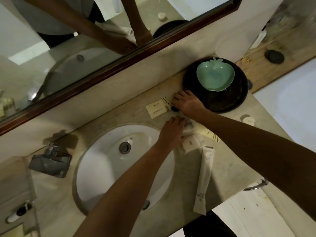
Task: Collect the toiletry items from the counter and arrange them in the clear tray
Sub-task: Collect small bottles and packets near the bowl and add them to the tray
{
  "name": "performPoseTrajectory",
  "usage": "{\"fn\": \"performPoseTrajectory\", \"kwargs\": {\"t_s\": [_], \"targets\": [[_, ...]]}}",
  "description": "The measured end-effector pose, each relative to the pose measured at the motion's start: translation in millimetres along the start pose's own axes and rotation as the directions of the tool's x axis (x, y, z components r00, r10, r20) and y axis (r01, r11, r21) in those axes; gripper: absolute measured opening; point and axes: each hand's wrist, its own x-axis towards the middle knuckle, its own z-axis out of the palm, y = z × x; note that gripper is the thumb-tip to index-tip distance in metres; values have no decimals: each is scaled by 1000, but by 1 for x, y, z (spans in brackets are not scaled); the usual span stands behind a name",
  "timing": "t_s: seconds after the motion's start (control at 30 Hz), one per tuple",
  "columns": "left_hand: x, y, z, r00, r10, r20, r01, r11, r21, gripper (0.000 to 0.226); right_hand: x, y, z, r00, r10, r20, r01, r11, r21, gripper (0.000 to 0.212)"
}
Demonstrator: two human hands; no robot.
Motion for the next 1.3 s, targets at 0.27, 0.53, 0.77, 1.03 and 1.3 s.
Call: {"fn": "performPoseTrajectory", "kwargs": {"t_s": [0.27,0.53,0.77,1.03,1.3], "targets": [[-44,-24,-5,994,-101,-45,91,976,-197,40,-24,-24,-11,998,52,20,-53,998,38,38],[-190,-81,-25,949,-314,-26,282,883,-376,35,-30,-141,-49,1000,10,-11,-6,946,323,38],[-361,-163,-32,864,-499,-69,450,826,-339,41,-9,-311,-77,991,-119,-67,136,886,443,37],[-548,-290,-39,777,-629,0,612,756,-232,56,12,-499,-90,964,-254,-73,257,839,479,31],[-648,-400,-28,763,-646,-21,646,761,61,49,24,-580,-82,958,-285,-22,258,830,495,36]]}}
